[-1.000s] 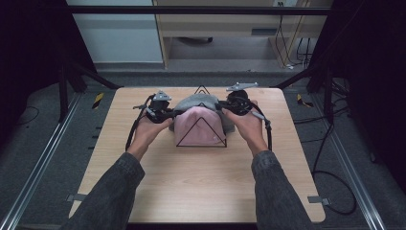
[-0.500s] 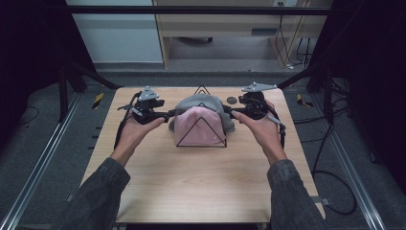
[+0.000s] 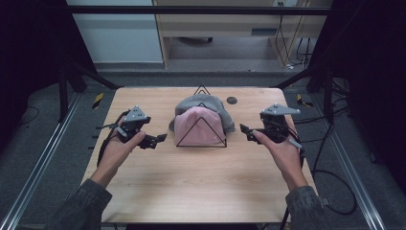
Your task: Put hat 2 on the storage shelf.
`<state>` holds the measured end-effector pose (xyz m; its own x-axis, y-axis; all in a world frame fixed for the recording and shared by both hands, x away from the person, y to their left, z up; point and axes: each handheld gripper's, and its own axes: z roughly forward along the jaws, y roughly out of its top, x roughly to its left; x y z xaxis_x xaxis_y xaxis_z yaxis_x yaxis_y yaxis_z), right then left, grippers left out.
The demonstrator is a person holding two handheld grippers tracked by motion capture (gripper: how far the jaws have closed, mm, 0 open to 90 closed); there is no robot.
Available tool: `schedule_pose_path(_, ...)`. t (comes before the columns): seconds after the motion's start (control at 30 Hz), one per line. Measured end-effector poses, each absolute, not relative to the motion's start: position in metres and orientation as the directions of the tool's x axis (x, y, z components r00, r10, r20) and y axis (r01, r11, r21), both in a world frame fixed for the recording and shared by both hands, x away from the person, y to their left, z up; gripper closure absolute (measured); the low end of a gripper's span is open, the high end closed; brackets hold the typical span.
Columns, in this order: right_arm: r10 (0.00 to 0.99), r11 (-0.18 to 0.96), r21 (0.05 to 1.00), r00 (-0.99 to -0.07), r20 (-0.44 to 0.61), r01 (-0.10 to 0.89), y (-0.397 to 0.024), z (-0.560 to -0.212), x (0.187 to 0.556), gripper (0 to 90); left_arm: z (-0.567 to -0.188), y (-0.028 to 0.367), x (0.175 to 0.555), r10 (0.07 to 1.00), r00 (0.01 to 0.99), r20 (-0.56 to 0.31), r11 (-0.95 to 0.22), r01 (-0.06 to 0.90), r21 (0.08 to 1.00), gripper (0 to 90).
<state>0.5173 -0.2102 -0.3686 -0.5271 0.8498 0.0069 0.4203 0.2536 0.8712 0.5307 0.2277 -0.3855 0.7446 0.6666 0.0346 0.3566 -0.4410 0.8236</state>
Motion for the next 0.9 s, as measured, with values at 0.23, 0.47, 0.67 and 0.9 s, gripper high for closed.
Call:
schedule_pose_path(0.23, 0.841, 0.3, 0.83, -0.541, 0.003, 0.471, -0.215, -0.407, 0.498, 8.9, -0.409, 0.234, 0.519, 0.67, 0.74, 0.068, -0.512, 0.393, 0.764, 5.7)
schedule_pose_path(0.47, 0.843, 0.293, 0.796, -0.535, 0.046, 0.53, -0.222, -0.438, 0.486, 9.4, -0.427, 0.237, 0.511, 0.668, 0.741, 0.071, -0.538, 0.414, 0.734, 6.0)
schedule_pose_path(0.67, 0.844, 0.292, 0.761, -0.531, 0.08, 0.58, -0.227, -0.457, 0.481, 10.8, -0.441, 0.237, 0.509, 0.653, 0.754, 0.072, -0.579, 0.436, 0.689, 5.9)
schedule_pose_path(0.9, 0.847, 0.297, 0.725, -0.522, 0.101, 0.622, -0.228, -0.476, 0.483, 11.6, -0.456, 0.243, 0.515, 0.664, 0.743, 0.086, -0.604, 0.465, 0.647, 5.5)
